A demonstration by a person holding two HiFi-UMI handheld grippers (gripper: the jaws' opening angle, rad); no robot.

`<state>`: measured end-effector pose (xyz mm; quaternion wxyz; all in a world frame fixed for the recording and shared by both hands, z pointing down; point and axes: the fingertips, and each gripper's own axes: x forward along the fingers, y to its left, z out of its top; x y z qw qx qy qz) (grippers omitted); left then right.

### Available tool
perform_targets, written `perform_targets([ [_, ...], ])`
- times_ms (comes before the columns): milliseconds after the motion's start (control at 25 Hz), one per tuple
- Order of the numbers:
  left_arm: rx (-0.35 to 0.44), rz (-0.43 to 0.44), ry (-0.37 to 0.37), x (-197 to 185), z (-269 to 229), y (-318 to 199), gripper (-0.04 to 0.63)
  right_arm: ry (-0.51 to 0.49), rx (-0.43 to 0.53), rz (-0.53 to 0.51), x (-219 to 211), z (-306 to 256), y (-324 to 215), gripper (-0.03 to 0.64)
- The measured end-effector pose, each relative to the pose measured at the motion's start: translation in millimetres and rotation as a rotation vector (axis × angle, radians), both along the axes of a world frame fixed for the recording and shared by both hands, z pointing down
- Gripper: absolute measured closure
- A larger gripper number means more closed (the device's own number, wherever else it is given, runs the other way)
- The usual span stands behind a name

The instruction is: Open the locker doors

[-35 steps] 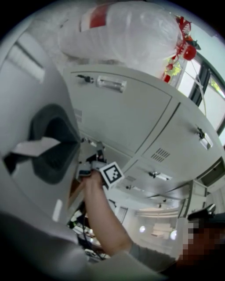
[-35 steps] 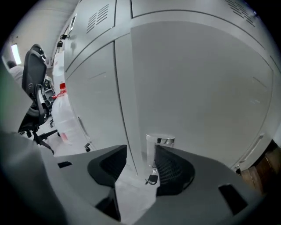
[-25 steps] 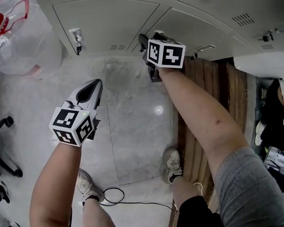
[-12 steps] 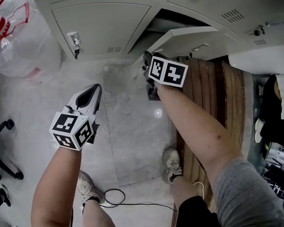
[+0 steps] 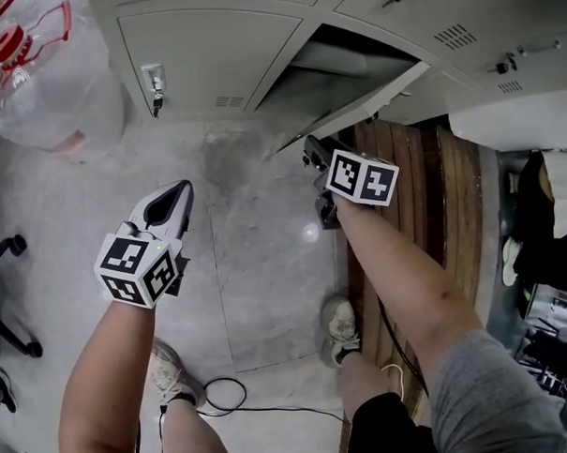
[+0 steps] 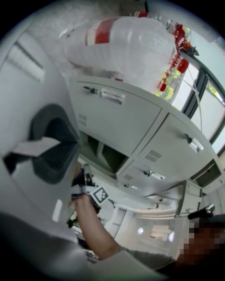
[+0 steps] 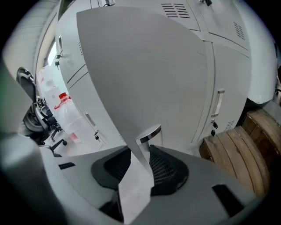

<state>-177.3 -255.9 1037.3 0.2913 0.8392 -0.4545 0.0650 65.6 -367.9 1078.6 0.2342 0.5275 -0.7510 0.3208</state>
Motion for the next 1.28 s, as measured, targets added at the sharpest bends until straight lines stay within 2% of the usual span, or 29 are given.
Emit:
perform_targets([
  [360,-0.001,0.017,-0.003,14,0,4,0.591,-0.016,-0.045,-0.076,48,4,47,0.507],
  [560,0.01,0.033,0.002,30,-4,1,0.591,0.005,-0.056,-0.054,85,5,66,0.529],
  [840,0.002,0.064,0.002,53,-1,9,0.591,0.142,-0.088,-0.055,156,7,84,0.538],
  [1120,0.009,0.071,0.006,63,-5,9,0.591,0.331,-0.111,0.086,254,6,79,0.559],
  [1160,0.009,0.073,0.005,64,-5,9,0.591,0.363,-0.115,0.09,262,6,76,0.607],
  [1280,0.006,0.073,0.0,62,-2,8,0.591,0.408,-0.122,0.104,271,7,72,0.607],
])
